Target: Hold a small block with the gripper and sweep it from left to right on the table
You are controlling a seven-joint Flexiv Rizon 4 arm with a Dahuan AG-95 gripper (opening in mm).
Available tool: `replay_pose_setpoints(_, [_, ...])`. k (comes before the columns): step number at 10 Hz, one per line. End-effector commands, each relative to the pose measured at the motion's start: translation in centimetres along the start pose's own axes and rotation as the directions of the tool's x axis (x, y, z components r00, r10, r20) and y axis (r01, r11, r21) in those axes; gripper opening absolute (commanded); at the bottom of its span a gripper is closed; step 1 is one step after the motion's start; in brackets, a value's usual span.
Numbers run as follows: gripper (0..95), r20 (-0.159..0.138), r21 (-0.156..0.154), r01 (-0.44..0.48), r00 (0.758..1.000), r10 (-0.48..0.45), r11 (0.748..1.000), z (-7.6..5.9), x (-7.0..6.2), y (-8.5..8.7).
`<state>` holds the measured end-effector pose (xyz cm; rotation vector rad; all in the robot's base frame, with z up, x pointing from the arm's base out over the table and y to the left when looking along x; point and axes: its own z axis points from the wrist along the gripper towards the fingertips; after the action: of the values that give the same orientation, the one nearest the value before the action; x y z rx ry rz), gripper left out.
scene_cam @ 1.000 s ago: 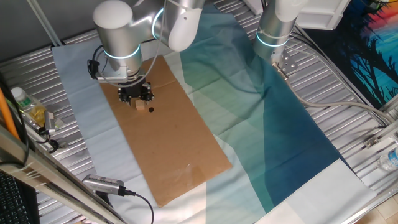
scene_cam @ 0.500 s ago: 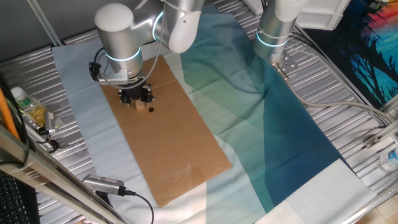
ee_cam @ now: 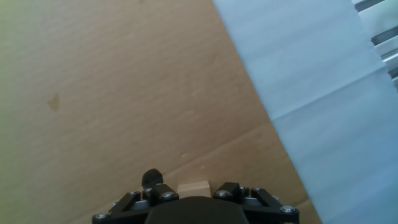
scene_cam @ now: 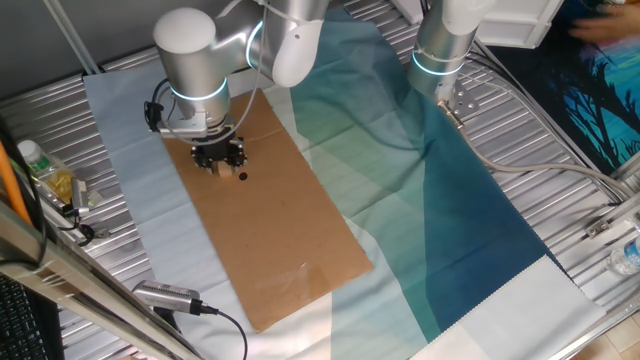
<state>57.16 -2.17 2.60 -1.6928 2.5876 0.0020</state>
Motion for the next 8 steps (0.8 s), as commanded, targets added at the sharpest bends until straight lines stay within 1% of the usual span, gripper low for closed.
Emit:
replay_pose_setpoints(1, [38.0, 0.0, 0.0, -0.001, 1.0, 0.001, 1.0, -0.04, 0.06, 0.05])
replay_pose_setpoints(2, [19.0, 0.001, 0.001, -0.002, 1.0, 0.002, 1.0, -0.04, 0.06, 0.06])
replay_pose_setpoints(3, [19.0, 0.002, 0.002, -0.004, 1.0, 0.004, 1.0, -0.03, 0.06, 0.06])
replay_pose_setpoints(4, [0.0, 0.002, 0.003, -0.01, 1.0, 0.01, 1.0, -0.03, 0.06, 0.06])
replay_pose_setpoints(8, [0.0, 0.003, 0.005, -0.015, 1.0, 0.015, 1.0, -0.03, 0.06, 0.06])
